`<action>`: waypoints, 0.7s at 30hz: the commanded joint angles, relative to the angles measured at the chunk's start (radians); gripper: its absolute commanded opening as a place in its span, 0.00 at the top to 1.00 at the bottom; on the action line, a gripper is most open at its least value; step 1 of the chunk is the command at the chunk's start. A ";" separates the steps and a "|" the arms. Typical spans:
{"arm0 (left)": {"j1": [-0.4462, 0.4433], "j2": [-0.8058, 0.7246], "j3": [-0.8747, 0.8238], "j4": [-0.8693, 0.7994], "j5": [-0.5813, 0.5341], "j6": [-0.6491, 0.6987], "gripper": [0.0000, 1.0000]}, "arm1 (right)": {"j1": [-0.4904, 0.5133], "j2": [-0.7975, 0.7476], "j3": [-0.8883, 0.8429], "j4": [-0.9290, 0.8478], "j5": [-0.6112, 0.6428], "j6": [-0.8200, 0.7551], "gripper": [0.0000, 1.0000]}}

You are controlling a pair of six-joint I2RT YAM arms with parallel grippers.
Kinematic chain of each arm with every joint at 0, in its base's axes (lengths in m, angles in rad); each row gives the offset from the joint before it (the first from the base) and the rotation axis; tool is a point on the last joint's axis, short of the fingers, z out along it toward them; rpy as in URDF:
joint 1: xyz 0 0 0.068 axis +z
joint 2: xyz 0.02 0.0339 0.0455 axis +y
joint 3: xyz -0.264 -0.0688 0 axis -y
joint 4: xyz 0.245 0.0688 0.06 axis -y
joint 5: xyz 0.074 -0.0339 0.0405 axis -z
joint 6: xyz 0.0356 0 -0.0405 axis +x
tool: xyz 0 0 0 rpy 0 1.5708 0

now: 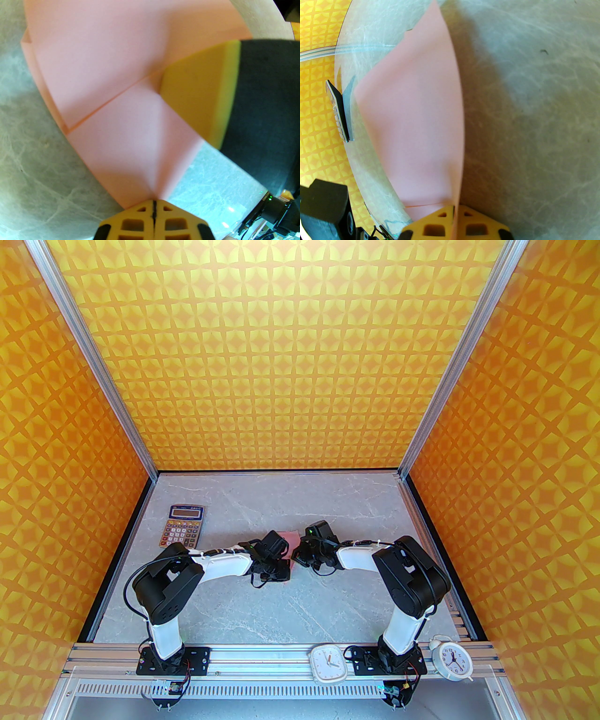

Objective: Fold a paper plane with a square sheet of paper (fold left side to right side)

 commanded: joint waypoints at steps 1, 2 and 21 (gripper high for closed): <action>-0.038 0.004 -0.034 -0.117 -0.029 0.024 0.98 | 0.001 -0.009 -0.013 -0.014 0.037 0.005 1.00; -0.041 -0.001 -0.041 -0.122 -0.033 0.024 0.98 | 0.001 -0.012 -0.014 -0.014 0.040 0.006 1.00; -0.041 -0.139 -0.091 -0.158 -0.031 0.058 0.98 | 0.001 -0.023 -0.026 -0.014 0.054 0.017 1.00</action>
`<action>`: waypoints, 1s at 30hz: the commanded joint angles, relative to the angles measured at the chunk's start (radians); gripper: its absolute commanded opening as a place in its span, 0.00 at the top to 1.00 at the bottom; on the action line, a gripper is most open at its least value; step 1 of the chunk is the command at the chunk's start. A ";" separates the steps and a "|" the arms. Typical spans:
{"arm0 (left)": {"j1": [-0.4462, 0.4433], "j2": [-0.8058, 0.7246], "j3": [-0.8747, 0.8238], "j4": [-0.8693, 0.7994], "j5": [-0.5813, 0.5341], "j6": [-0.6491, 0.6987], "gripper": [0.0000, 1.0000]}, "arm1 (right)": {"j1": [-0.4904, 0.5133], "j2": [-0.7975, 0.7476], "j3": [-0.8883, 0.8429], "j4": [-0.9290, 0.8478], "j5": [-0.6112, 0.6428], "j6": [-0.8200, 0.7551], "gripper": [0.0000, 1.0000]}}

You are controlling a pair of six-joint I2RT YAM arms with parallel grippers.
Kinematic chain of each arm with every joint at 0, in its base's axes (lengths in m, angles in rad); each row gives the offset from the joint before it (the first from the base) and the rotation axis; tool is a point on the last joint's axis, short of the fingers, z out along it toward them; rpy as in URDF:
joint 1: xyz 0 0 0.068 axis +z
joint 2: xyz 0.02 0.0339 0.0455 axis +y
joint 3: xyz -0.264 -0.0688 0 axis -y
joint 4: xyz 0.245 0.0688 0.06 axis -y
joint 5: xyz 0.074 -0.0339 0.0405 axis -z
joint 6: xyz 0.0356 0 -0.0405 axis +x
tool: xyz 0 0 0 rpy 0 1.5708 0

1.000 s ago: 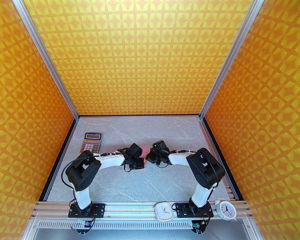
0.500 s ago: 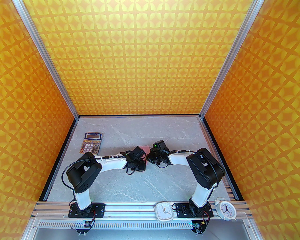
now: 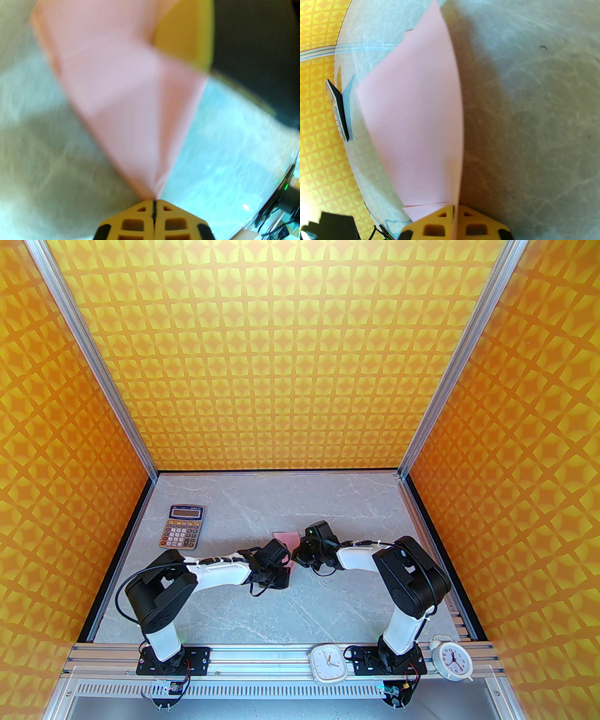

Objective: Fold a paper plane with a square sheet of paper (fold left side to right side)

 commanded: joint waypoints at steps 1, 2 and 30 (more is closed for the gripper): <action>0.027 -0.061 0.005 -0.095 0.027 0.024 0.99 | 0.001 -0.021 -0.023 -0.014 0.055 0.017 1.00; 0.048 -0.071 0.020 -0.086 0.033 0.023 1.00 | 0.001 -0.022 -0.023 -0.018 0.057 0.016 1.00; 0.190 0.174 0.213 0.026 0.112 -0.002 1.00 | 0.001 -0.031 -0.007 -0.066 0.060 -0.011 1.00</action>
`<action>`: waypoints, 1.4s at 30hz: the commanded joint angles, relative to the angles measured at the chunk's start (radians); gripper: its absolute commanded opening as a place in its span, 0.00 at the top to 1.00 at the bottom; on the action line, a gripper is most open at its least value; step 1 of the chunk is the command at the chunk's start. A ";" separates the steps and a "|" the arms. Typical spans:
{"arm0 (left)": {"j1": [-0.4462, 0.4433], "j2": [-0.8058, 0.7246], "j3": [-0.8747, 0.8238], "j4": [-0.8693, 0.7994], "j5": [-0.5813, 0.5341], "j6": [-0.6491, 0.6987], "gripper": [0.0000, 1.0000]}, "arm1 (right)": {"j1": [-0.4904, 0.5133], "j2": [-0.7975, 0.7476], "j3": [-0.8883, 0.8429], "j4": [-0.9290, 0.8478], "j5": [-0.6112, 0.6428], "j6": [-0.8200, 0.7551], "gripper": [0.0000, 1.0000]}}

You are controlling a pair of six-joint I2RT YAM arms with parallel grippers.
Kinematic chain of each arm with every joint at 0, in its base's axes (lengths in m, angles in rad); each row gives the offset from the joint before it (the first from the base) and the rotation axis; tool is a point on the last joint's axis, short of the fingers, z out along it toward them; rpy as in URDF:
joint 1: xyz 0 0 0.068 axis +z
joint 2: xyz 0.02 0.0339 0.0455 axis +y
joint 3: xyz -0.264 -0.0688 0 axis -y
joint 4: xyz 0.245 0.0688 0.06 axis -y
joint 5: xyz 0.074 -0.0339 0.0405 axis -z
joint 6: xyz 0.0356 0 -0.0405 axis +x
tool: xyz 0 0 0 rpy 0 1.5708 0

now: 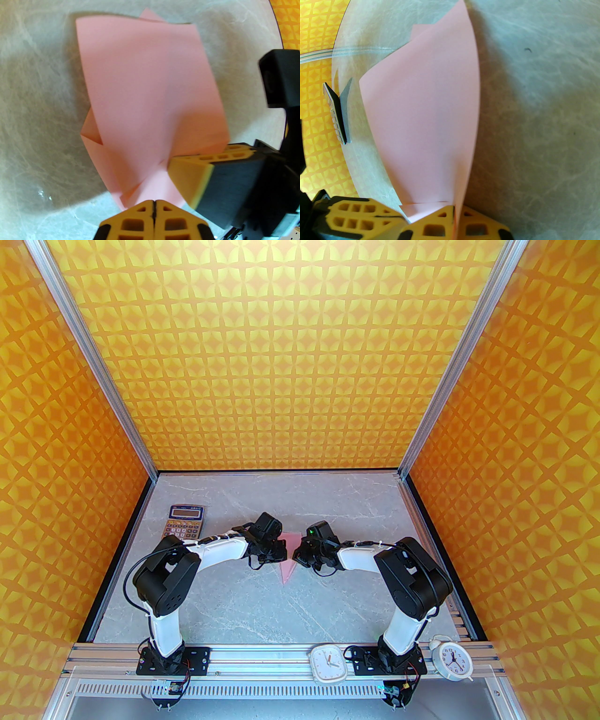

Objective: Fold a paper plane with a square sheet of paper (fold left side to right side)

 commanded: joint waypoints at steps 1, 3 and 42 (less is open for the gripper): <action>-0.004 0.033 -0.002 0.002 -0.001 -0.004 1.00 | 0.001 -0.018 -0.003 -0.046 0.033 -0.010 1.00; -0.004 0.045 -0.002 0.002 -0.007 -0.003 1.00 | 0.001 -0.019 -0.003 -0.049 0.035 -0.013 1.00; -0.012 0.079 -0.032 0.019 -0.004 -0.028 1.00 | 0.001 -0.073 0.003 0.074 -0.060 0.026 0.73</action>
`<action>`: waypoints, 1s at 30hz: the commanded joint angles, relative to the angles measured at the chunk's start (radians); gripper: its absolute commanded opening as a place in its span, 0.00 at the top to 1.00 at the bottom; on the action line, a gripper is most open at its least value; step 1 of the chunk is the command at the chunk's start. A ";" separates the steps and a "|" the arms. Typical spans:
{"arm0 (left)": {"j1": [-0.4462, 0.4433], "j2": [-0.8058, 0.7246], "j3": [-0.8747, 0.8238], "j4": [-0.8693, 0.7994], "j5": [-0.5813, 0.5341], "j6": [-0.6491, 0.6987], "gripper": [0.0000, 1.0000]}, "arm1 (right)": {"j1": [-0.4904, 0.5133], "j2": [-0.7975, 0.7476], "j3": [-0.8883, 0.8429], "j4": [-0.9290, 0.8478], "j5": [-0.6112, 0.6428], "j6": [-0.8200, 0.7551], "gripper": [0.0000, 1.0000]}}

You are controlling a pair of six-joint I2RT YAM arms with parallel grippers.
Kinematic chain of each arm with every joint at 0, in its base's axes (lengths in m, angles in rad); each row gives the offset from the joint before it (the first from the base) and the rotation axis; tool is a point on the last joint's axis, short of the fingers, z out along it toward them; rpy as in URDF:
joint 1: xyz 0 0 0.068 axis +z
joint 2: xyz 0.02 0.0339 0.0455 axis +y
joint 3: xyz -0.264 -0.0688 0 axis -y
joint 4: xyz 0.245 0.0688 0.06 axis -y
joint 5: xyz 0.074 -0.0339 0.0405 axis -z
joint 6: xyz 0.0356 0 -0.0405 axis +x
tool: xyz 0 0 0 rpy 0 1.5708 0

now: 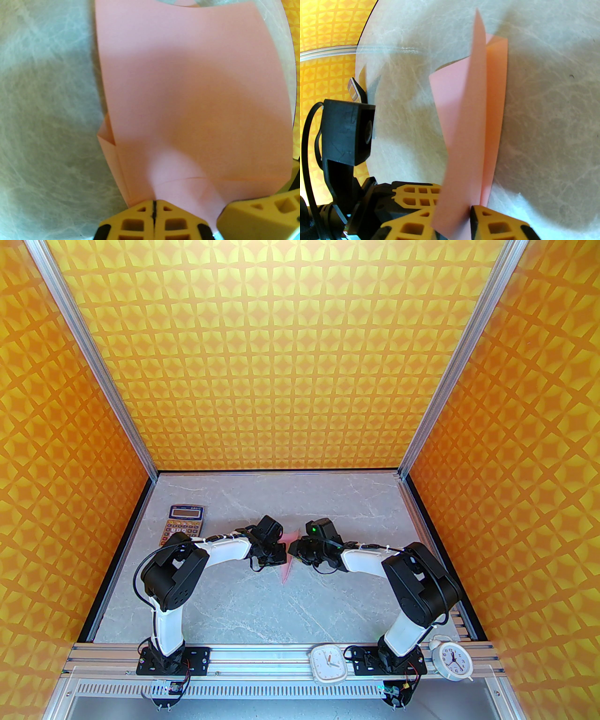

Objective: Fold a paper plane with a square sheet of paper (fold left side to right side)

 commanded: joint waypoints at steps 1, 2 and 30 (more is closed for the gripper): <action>-0.008 0.035 -0.028 -0.006 -0.004 -0.011 1.00 | -0.001 0.001 0.004 0.036 -0.014 0.020 0.73; -0.008 0.035 -0.027 -0.003 -0.003 -0.012 1.00 | 0.000 0.006 -0.002 0.063 -0.022 0.036 0.73; -0.008 0.051 -0.029 0.003 0.013 -0.009 1.00 | 0.000 -0.083 -0.022 0.008 0.024 0.020 0.75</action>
